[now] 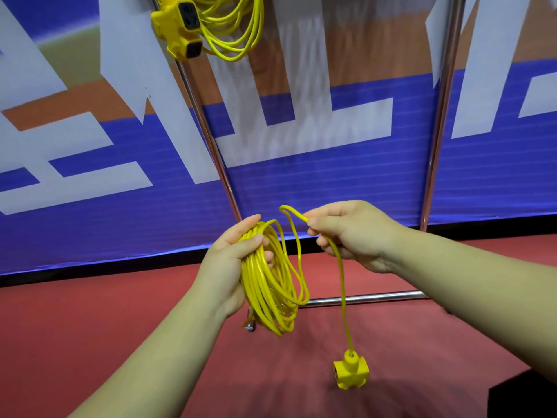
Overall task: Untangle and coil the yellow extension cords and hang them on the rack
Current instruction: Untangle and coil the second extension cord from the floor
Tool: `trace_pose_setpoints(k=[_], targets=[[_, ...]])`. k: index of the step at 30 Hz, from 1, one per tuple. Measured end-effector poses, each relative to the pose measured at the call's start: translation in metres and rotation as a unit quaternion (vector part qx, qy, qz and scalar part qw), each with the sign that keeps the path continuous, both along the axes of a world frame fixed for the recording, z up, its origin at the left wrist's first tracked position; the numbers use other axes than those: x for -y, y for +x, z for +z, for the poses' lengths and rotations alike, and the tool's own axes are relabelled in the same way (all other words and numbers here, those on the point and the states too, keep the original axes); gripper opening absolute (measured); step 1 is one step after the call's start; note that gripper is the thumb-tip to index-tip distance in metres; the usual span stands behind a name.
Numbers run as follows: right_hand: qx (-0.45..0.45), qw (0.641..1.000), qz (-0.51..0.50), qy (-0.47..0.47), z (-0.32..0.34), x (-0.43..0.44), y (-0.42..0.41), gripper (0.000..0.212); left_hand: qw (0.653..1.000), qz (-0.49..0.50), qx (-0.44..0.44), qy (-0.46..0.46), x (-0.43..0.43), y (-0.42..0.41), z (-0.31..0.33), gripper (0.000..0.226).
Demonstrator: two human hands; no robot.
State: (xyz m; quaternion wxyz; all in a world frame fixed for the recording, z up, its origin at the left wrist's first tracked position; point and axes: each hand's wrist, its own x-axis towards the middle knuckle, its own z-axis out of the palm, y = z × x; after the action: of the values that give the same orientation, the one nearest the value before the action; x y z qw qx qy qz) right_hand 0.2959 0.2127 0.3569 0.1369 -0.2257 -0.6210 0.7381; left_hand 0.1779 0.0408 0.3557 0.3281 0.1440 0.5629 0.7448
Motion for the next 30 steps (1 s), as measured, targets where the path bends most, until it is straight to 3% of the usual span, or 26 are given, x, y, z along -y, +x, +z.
trace_pose_setpoints(k=[6,15,20,23,30], targets=[[-0.019,0.987,0.037,0.152,0.002,0.010,0.000,0.015,0.999,-0.014,0.029,0.025,-0.013,0.016,-0.001,0.028],[-0.012,0.914,0.072,0.399,0.003,0.022,0.005,0.009,0.998,0.035,0.040,0.041,-0.026,0.024,-0.001,0.026],[-0.063,0.952,0.095,0.285,-0.007,0.026,0.007,0.028,0.996,0.067,0.009,0.064,-0.028,0.019,0.012,0.027],[-0.067,0.950,0.155,0.262,-0.022,0.025,0.012,0.031,0.992,0.083,0.001,0.098,-0.024,0.011,0.021,0.026],[0.067,0.928,0.276,0.241,-0.099,0.012,0.016,0.033,0.989,0.075,0.000,0.130,-0.004,-0.009,0.031,0.021]])
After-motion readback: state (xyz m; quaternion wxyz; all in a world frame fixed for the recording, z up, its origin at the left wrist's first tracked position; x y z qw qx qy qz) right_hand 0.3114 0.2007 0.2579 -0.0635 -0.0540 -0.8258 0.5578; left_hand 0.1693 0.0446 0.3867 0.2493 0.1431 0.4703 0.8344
